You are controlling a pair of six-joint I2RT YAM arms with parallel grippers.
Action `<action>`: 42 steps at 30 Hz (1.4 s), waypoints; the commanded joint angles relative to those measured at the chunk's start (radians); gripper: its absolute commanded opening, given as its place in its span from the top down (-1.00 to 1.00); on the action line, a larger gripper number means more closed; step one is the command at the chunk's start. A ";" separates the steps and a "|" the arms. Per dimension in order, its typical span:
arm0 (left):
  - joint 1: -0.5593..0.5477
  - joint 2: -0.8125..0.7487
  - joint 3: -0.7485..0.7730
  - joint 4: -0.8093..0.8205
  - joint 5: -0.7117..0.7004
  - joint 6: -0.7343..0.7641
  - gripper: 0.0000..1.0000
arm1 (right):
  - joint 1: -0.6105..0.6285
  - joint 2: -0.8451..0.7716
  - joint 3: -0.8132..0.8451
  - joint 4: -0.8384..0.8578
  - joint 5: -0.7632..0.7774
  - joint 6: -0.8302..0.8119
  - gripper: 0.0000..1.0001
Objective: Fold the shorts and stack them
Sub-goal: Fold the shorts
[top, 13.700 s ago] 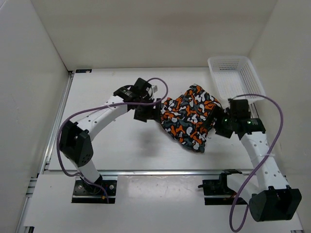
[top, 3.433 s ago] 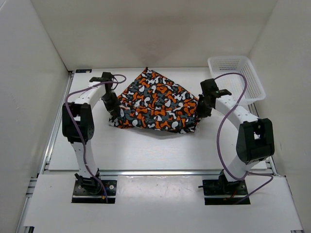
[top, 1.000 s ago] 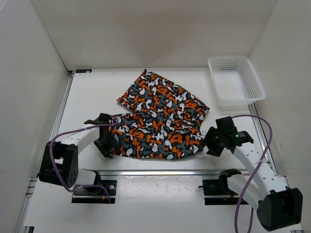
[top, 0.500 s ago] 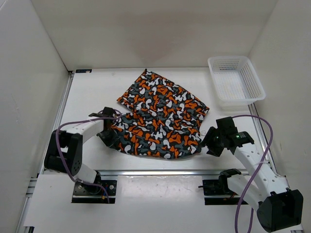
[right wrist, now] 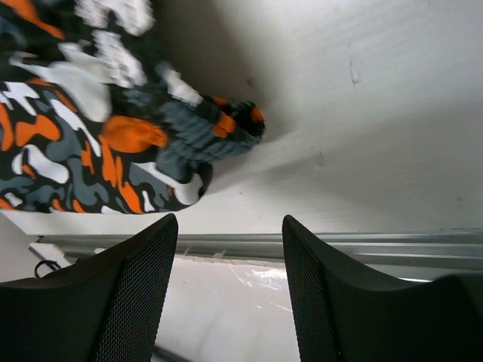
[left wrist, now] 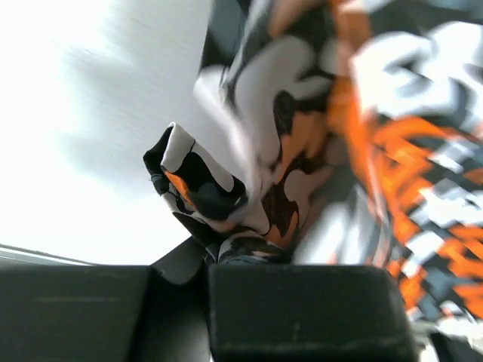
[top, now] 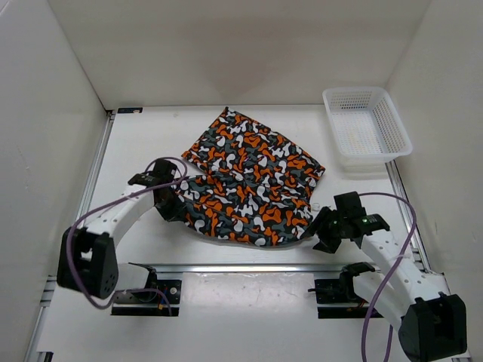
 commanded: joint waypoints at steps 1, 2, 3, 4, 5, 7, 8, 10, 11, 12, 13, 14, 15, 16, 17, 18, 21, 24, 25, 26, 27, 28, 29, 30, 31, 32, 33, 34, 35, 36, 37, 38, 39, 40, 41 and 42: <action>-0.008 -0.107 0.058 -0.061 0.013 0.010 0.79 | -0.003 -0.017 -0.019 0.094 -0.071 0.055 -0.26; -0.008 -0.133 0.058 -0.061 0.013 0.019 0.79 | -0.003 -0.017 -0.034 0.126 -0.058 0.055 -0.26; -0.008 -0.142 0.069 -0.074 0.024 0.019 0.79 | -0.003 -0.005 -0.045 0.149 -0.049 0.055 -0.21; -0.008 -0.142 0.069 -0.084 0.033 0.019 0.79 | -0.003 0.013 -0.054 0.173 -0.048 0.067 -0.21; -0.008 -0.156 0.069 -0.084 0.033 0.019 0.79 | -0.003 0.026 -0.063 0.208 -0.029 0.086 -0.18; -0.008 -0.165 0.078 -0.095 0.033 0.019 0.79 | -0.003 0.059 -0.085 0.248 0.008 0.095 -0.12; -0.008 -0.165 0.089 -0.107 0.042 0.019 0.79 | -0.003 0.069 -0.100 0.271 0.019 0.109 -0.11; -0.008 -0.174 0.098 -0.108 0.042 0.019 0.79 | 0.006 0.105 -0.100 0.325 0.045 0.109 -0.06; -0.008 -0.174 0.107 -0.117 0.042 0.019 0.79 | 0.006 0.124 -0.100 0.338 0.057 0.109 -0.06; -0.008 -0.174 0.107 -0.117 0.042 0.028 0.79 | 0.006 0.166 -0.084 0.347 0.088 0.109 -0.04; -0.008 -0.174 0.120 -0.126 0.042 0.028 0.79 | 0.006 0.191 -0.070 0.356 0.103 0.098 -0.01; -0.008 -0.174 0.120 -0.126 0.042 0.028 0.79 | 0.006 0.217 -0.055 0.356 0.120 0.089 -0.01; -0.008 -0.174 0.120 -0.126 0.042 0.028 0.79 | 0.015 0.275 -0.016 0.347 0.137 0.089 0.01; -0.008 -0.174 0.129 -0.126 0.042 0.028 0.79 | 0.015 0.311 0.010 0.330 0.151 0.089 0.01; -0.008 -0.174 0.129 -0.135 0.033 0.028 0.79 | 0.015 0.346 0.039 0.310 0.184 0.080 -0.03; -0.008 -0.174 0.129 -0.135 0.033 0.028 0.79 | 0.038 0.418 0.068 0.271 0.204 0.071 -0.16; -0.008 -0.174 0.129 -0.135 0.033 0.028 0.79 | 0.066 0.542 0.180 0.217 0.277 0.060 -0.26; -0.008 -0.174 0.129 -0.135 0.033 0.028 0.79 | 0.086 0.616 0.272 0.152 0.361 0.041 -0.33; -0.008 -0.165 0.129 -0.135 0.033 0.028 0.79 | 0.086 0.616 0.289 0.125 0.378 0.041 -0.33; -0.008 -0.165 0.129 -0.135 0.033 0.028 0.79 | 0.086 0.604 0.300 0.124 0.390 0.032 -0.33; -0.008 -0.165 0.129 -0.135 0.033 0.028 0.79 | 0.086 0.587 0.300 0.124 0.390 0.032 -0.33; -0.008 -0.165 0.139 -0.135 0.042 0.037 0.79 | 0.086 0.564 0.300 0.115 0.390 0.032 -0.33; -0.008 -0.156 0.140 -0.135 0.042 0.037 0.79 | 0.086 0.514 0.300 0.115 0.390 0.032 -0.33; -0.008 -0.156 0.140 -0.135 0.042 0.037 0.79 | 0.086 0.486 0.291 0.115 0.390 0.032 -0.33; -0.008 -0.156 0.140 -0.135 0.042 0.037 0.79 | 0.086 0.459 0.277 0.100 0.390 0.032 -0.35; -0.008 -0.156 0.149 -0.144 0.042 0.037 0.79 | 0.086 0.401 0.268 0.091 0.390 0.032 -0.35; -0.008 -0.156 0.149 -0.144 0.042 0.037 0.79 | 0.086 0.371 0.257 0.091 0.380 0.043 -0.35; -0.008 -0.147 0.149 -0.144 0.042 0.037 0.79 | 0.086 0.342 0.246 0.080 0.380 0.055 -0.38; -0.008 -0.147 0.149 -0.144 0.042 0.046 0.79 | 0.086 0.290 0.223 0.069 0.380 0.055 -0.38; -0.008 -0.147 0.149 -0.144 0.042 0.046 0.79 | 0.086 0.267 0.213 0.069 0.380 0.070 -0.38; -0.008 -0.147 0.149 -0.144 0.042 0.046 0.79 | 0.086 0.227 0.200 0.057 0.380 0.070 -0.38; -0.017 -0.138 0.158 -0.144 0.042 0.046 0.79 | 0.086 0.212 0.188 0.057 0.380 0.099 -0.36; -0.017 -0.138 0.158 -0.144 0.042 0.046 0.79 | 0.086 0.198 0.162 0.046 0.380 0.100 -0.19; -0.017 -0.138 0.158 -0.144 0.042 0.046 0.79 | 0.086 0.187 0.150 0.046 0.380 0.115 -0.09; -0.017 -0.138 0.158 -0.144 0.042 0.046 0.79 | 0.086 0.178 0.139 0.055 0.361 0.115 -0.01; -0.017 -0.138 0.158 -0.144 0.042 0.046 0.79 | 0.086 0.178 0.139 0.055 0.351 0.115 0.14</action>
